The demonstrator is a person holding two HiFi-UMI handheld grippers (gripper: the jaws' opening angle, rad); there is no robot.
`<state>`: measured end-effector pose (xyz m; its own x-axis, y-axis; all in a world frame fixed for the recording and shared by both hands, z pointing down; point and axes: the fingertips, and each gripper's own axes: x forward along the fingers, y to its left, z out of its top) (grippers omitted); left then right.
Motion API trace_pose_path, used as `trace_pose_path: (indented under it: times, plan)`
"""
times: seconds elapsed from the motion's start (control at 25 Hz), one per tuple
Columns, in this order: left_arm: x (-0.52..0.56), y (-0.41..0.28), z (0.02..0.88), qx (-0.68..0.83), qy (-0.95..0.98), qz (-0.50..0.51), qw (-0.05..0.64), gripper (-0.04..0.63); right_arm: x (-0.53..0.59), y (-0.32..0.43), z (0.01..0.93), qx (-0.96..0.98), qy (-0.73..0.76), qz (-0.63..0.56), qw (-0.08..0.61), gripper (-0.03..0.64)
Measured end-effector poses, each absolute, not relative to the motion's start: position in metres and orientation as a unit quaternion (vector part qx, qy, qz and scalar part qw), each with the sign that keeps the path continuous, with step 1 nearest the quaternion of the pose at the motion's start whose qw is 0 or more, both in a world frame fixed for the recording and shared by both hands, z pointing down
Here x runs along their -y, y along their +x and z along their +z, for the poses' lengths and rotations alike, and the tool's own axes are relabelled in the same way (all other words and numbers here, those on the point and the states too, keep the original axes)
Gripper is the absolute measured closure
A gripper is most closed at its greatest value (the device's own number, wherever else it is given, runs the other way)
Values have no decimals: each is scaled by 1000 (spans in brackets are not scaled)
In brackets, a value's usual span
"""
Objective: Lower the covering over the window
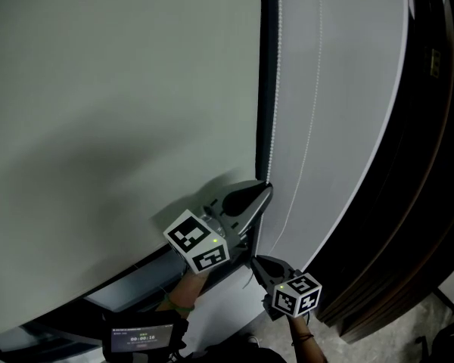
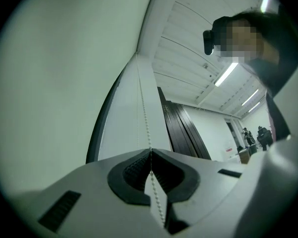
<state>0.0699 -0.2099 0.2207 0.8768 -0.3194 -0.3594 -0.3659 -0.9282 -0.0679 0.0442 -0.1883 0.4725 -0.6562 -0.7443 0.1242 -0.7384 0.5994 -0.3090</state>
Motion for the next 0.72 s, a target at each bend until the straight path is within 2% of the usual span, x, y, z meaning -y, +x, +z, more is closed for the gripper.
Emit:
trace_pose_path:
  times: [0.16,0.28,0.4,0.56,0.72]
  plan:
    - [209,59,221,-205,-958,183,85,589,176,45,462,-900,-419,-115,-21,603]
    - [212,51,223,-212,-957,181,79,589,171,51,426,-902,-424,-80,4,601]
    - [217,58,257,-211,-966,127,76,591,168,59,371,-903,-426,-37,34,599]
    - [217,58,316,-202,-973,112,4,591,172,61,311,-908,-414,8,58,527]
    - [211,65,368,-203,-977,69,-24,591,192,61,276,-909,-413,42,49,512]
